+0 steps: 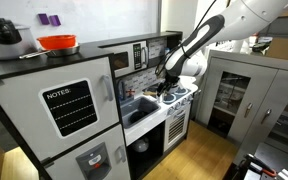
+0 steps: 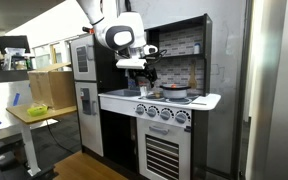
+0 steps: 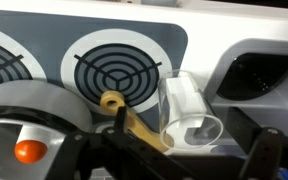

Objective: Put the glass on the shelf

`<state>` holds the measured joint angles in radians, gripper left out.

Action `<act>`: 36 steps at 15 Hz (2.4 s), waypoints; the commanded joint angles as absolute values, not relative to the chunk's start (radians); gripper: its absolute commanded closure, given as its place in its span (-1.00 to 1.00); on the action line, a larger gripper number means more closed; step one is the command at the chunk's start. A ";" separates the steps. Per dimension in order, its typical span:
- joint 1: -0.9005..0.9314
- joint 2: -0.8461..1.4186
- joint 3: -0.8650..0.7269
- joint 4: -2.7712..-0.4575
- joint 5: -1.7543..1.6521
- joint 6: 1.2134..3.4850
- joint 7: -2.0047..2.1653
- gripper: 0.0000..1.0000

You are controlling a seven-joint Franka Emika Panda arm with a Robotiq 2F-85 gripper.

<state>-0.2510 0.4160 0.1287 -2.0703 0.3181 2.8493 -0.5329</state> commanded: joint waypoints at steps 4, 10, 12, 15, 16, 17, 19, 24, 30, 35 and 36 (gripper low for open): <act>-0.314 0.461 0.205 -2.013 0.304 2.848 -0.578 -1.00; -0.317 0.475 0.221 -2.000 0.291 2.842 -0.584 -0.05; -0.316 0.473 0.220 -2.004 0.284 2.842 -0.579 0.23; -0.314 0.469 0.216 -2.009 0.277 2.844 -0.575 0.37; -0.314 0.468 0.215 -2.009 0.275 2.842 -0.574 0.37; -0.315 0.465 0.215 -2.011 0.272 2.839 -0.574 0.37; -0.317 0.435 0.207 -2.033 0.266 2.826 -0.567 0.37; -0.313 0.301 0.157 -2.125 0.249 2.816 -0.538 0.37; -0.274 0.127 0.099 -2.225 0.255 2.759 -0.552 0.37; -0.217 0.021 0.011 -2.288 0.180 2.773 -0.515 0.37; -0.208 0.007 -0.006 -2.295 0.151 2.784 -0.500 0.37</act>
<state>-0.2493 0.0584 0.0510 -2.2583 0.2192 2.7703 -0.5427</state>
